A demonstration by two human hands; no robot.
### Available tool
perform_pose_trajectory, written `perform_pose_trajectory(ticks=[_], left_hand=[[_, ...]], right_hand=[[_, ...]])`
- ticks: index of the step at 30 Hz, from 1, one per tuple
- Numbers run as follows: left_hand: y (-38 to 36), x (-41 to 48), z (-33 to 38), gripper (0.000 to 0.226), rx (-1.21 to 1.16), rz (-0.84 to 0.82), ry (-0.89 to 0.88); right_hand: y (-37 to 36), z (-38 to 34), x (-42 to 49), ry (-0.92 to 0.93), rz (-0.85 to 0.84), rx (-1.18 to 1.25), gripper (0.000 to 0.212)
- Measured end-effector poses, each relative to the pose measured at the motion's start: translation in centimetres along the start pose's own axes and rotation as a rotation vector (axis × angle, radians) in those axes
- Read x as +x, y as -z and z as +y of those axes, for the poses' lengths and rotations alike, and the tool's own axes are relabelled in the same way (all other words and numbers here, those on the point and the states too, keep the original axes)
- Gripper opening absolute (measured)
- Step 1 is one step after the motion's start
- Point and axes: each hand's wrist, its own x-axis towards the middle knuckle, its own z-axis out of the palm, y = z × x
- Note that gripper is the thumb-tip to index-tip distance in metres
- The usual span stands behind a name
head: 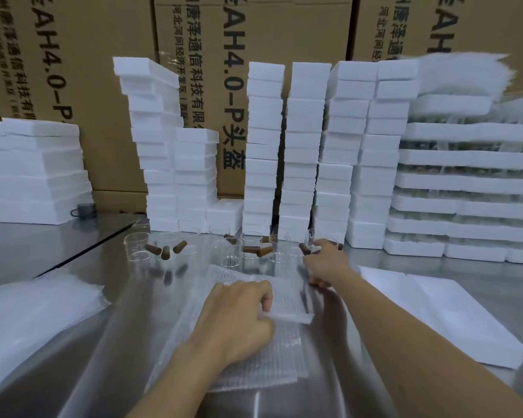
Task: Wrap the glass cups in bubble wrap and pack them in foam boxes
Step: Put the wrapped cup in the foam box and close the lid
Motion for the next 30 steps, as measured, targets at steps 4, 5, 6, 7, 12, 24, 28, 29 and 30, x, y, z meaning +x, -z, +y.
perform_pose_trajectory(ticks=[4, 5, 6, 7, 12, 24, 28, 29, 30], left_hand=[[-0.1, 0.0, 0.7, 0.036, -0.041, -0.033, -0.072], [-0.3, 0.0, 1.0, 0.04, -0.045, -0.025, -0.088], [-0.6, 0.0, 1.2, 0.047, -0.058, -0.021, -0.093], [-0.9, 0.0, 1.3, 0.056, -0.068, -0.022, -0.084], [-1.6, 0.1, 2.0, 0.067, 0.001, 0.026, 0.013], [-1.3, -0.2, 2.0, 0.041, -0.02, 0.01, 0.276], [-0.6, -1.1, 2.2, 0.058, 0.024, -0.028, 0.285], [-0.6, -1.5, 2.3, 0.057, 0.022, -0.049, 0.283], [-0.7, -1.8, 2.3, 0.051, 0.01, -0.055, 0.284]], right_hand=[[-0.3, 0.9, 0.8, -0.018, -0.022, 0.07, 0.033], [-0.3, 0.9, 0.7, -0.018, -0.018, 0.081, 0.028], [-0.2, 1.0, 0.6, -0.019, -0.007, 0.093, 0.025], [-0.1, 1.1, 0.4, -0.026, 0.011, 0.105, 0.021], [0.2, 1.6, -1.5, -0.028, 0.159, 0.199, 0.013], [3.1, 1.2, -10.6, 0.047, 0.114, 0.184, 0.022], [4.4, 2.3, -14.2, 0.07, 0.07, 0.015, 0.018], [4.5, 2.7, -15.0, 0.072, 0.075, -0.022, 0.018], [4.5, 3.1, -15.6, 0.073, 0.083, -0.061, 0.021]])
